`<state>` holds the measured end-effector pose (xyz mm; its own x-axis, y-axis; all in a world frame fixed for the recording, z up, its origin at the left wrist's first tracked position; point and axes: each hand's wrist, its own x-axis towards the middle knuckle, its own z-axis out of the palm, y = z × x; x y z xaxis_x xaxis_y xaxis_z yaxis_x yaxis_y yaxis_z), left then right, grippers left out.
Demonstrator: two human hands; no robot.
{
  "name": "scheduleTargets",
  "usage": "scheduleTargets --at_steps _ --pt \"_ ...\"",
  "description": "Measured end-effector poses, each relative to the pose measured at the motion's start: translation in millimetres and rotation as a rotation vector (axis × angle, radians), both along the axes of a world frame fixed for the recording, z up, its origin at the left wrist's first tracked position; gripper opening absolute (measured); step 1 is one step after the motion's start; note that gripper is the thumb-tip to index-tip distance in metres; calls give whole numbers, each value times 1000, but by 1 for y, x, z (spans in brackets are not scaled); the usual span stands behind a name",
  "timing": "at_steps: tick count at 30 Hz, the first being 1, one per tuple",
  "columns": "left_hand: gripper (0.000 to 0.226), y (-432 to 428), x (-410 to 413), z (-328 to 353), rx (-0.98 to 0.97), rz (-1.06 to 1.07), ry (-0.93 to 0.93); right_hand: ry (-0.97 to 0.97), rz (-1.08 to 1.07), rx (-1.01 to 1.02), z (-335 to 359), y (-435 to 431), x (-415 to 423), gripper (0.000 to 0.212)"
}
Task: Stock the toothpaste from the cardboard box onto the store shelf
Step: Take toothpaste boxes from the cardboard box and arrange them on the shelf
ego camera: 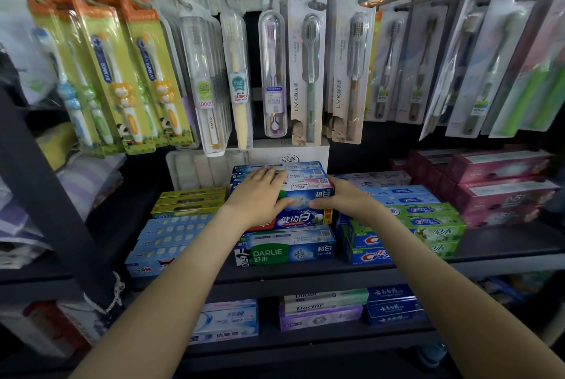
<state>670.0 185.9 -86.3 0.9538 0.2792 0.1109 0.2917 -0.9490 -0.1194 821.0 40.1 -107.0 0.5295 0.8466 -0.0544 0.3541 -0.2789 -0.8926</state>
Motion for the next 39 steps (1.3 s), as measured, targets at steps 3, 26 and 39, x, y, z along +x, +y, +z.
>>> scheduleTargets --at_steps 3,26,39 --pt "70 0 0 -1 14 12 5 -18 -1 -10 1 0 0 49" --pt "64 -6 7 2 -18 40 43 -948 98 -258 16 10 -36 73" --pt "70 -72 14 -27 113 -54 -262 -963 8 -288 -7 -81 16 79"
